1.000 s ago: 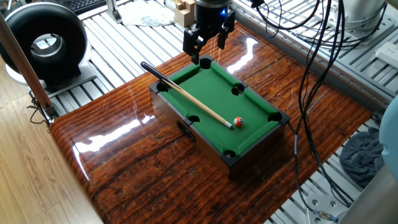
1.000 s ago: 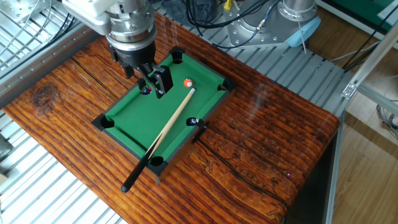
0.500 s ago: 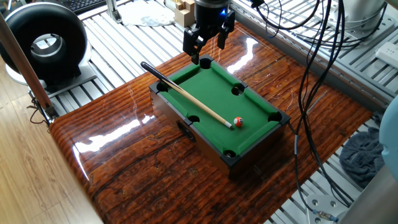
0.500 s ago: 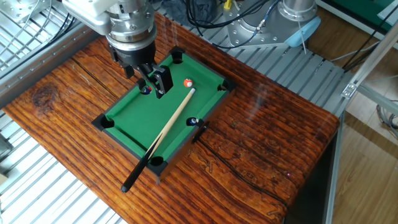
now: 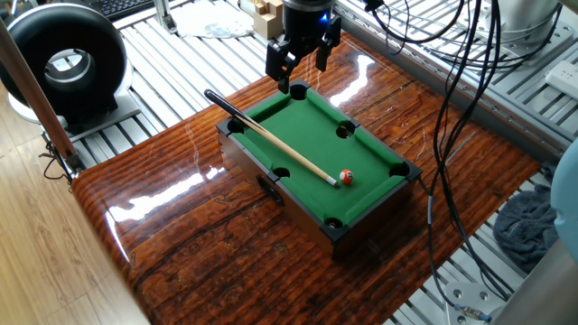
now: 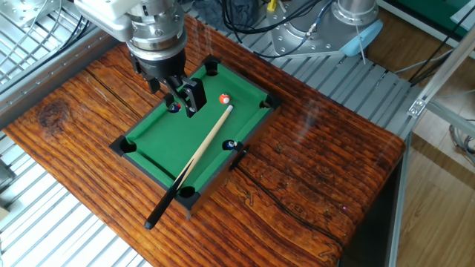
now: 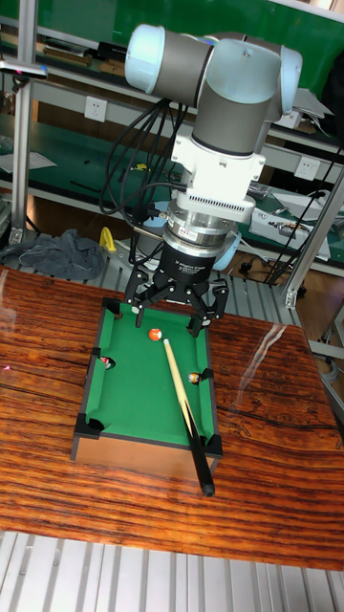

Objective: Hit the pool ball

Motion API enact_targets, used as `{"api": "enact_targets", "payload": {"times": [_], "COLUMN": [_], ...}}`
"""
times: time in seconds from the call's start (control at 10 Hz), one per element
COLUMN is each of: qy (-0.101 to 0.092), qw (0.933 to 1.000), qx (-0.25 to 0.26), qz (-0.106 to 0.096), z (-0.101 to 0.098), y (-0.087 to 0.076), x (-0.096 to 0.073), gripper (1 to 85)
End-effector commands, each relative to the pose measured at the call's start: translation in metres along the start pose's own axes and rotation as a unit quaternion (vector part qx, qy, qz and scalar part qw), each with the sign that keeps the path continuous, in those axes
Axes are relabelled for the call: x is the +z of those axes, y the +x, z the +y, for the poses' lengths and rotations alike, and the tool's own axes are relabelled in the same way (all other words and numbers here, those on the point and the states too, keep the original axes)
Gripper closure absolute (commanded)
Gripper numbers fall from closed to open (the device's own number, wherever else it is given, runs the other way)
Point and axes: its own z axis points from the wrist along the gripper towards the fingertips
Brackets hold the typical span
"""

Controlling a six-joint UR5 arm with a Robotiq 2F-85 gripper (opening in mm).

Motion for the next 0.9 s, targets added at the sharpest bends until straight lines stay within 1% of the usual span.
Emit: {"api": "enact_targets", "payload": {"times": [0.0,0.3,0.7,0.8], "qy": [-0.002,0.003,0.003,0.016], "qw": [0.9995,0.9995,0.9996,0.9997], "qx": [0.005,0.005,0.006,0.003], "qz": [0.031,0.031,0.029,0.019], "z": [0.0032,0.0023,0.004,0.0026], "y": [0.0164,0.0162,0.0147,0.0067], "x": [-0.0005,0.0003,-0.0004,-0.0021], "gripper": [84.3,84.3,84.3,84.3]}}
